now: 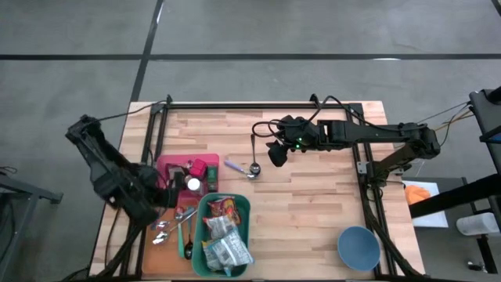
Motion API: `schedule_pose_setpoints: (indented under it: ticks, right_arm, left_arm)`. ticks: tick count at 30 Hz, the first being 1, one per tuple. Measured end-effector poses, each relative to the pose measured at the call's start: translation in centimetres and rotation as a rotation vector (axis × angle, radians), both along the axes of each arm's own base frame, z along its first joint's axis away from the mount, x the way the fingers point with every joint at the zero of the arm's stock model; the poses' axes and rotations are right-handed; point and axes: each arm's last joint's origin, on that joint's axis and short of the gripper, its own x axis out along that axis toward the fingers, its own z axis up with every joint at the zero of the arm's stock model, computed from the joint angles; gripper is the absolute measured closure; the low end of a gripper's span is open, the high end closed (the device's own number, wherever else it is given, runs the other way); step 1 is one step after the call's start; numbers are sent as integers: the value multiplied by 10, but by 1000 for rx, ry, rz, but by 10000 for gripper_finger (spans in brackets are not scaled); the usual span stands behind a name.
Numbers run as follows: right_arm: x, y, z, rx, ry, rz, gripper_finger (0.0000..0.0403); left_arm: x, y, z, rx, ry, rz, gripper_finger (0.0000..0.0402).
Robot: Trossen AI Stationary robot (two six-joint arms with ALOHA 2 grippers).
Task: Pick & Place Food Item
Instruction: Put the blue spoon into the orange bin
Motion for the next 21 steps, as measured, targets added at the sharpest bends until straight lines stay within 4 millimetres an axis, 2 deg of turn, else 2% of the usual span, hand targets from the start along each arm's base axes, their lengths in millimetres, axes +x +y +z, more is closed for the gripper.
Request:
schedule_pose_setpoints:
  ticks: [4, 14, 17, 21]
  right_arm:
    - [0, 0, 0, 0, 0, 0, 170]
    - [0, 0, 0, 0, 0, 0, 170]
    - [0, 0, 0, 0, 0, 0, 170]
    - [0, 0, 0, 0, 0, 0, 170]
  left_arm:
    - [1, -20, -10, 13, 31, -17, 399]
    - [13, -53, -35, 61, 72, -92, 399]
    - [17, -61, -49, 40, 75, -155, 399]
    - [19, -64, -78, -16, 56, -177, 399]
